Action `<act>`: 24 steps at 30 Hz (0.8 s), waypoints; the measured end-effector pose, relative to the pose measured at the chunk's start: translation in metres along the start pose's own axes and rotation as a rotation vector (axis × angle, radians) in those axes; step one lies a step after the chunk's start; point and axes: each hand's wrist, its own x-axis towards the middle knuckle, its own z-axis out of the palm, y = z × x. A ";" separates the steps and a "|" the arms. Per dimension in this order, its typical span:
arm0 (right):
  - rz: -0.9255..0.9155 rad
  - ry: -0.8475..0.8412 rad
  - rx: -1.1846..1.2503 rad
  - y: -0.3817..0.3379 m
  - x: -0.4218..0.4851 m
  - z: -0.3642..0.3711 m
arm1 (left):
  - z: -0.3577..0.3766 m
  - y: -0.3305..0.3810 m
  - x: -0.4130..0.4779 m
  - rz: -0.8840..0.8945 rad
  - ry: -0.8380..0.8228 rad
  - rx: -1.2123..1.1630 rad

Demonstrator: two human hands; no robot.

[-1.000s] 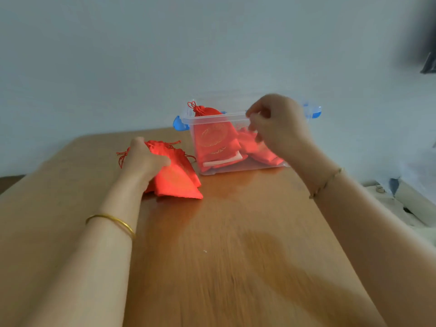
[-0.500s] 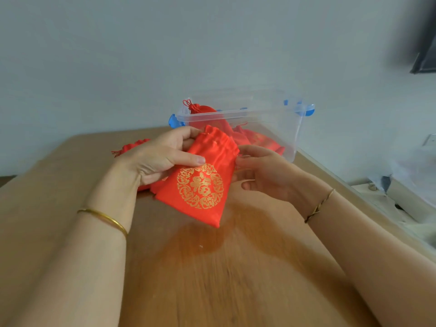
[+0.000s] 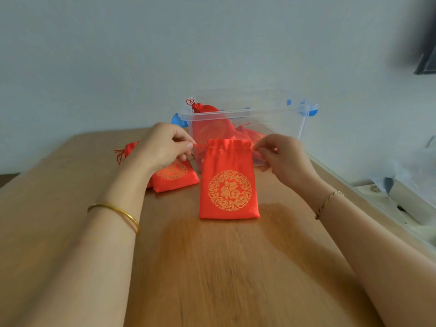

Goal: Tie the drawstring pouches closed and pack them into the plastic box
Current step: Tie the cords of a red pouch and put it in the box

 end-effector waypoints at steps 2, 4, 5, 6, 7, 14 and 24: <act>-0.045 0.038 -0.118 0.004 0.001 0.000 | -0.002 -0.002 0.001 -0.012 0.054 0.014; -0.045 0.077 -0.219 0.006 0.002 -0.002 | -0.003 -0.003 0.001 -0.024 0.089 0.014; -0.027 0.089 -0.247 0.007 0.002 -0.003 | -0.003 -0.003 0.000 -0.027 0.104 0.009; -0.001 0.094 -0.260 0.007 0.001 -0.005 | -0.004 -0.002 0.000 -0.028 0.122 0.006; 0.026 0.096 -0.262 0.007 0.001 -0.007 | -0.004 -0.002 0.000 -0.030 0.142 0.005; 0.362 -0.015 0.382 0.005 0.003 -0.011 | -0.004 -0.005 -0.001 -0.099 0.173 -0.070; 0.939 -0.048 1.510 0.015 0.011 -0.021 | -0.014 -0.009 0.002 -0.576 0.020 -1.099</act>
